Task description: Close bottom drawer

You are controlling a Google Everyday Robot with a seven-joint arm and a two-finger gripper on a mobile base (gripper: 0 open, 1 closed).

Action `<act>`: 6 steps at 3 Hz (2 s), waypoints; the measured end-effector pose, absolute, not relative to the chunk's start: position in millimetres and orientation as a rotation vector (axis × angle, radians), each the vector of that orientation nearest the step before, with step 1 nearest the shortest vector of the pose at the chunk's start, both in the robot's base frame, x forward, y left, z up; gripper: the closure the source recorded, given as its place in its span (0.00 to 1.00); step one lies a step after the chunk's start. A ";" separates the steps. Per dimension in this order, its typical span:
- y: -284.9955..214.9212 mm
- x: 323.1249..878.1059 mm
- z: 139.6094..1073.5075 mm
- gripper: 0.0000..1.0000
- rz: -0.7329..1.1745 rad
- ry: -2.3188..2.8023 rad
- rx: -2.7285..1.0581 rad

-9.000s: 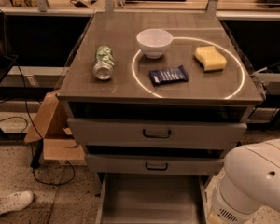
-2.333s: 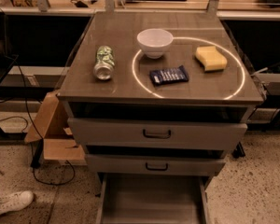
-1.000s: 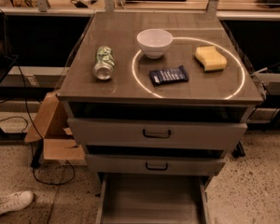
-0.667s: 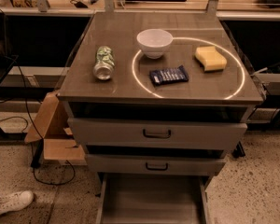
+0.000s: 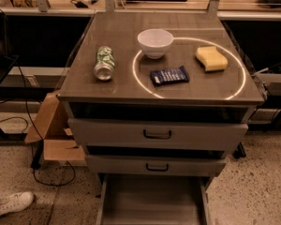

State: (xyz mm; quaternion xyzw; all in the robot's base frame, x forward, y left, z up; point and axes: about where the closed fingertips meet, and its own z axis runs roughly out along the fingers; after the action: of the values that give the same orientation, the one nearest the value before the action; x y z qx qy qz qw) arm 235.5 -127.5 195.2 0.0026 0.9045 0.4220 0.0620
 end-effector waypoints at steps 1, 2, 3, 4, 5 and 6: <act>-121.8 237.2 184.1 1.00 1.278 2.745 0.049; -117.5 275.6 175.9 1.00 1.293 2.691 0.110; -116.9 283.7 175.5 1.00 1.292 2.677 0.110; -100.1 312.9 181.3 1.00 1.322 2.635 0.087; -86.6 317.2 178.2 1.00 1.345 2.636 0.090; -70.3 335.9 183.5 1.00 1.367 2.598 0.075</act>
Offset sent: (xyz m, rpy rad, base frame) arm 0.0815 -0.0010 -0.0271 0.0346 -0.0184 -0.1445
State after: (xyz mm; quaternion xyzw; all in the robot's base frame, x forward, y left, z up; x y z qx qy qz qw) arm 335.9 -70.3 183.5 0.0253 0.8800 0.4630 0.1025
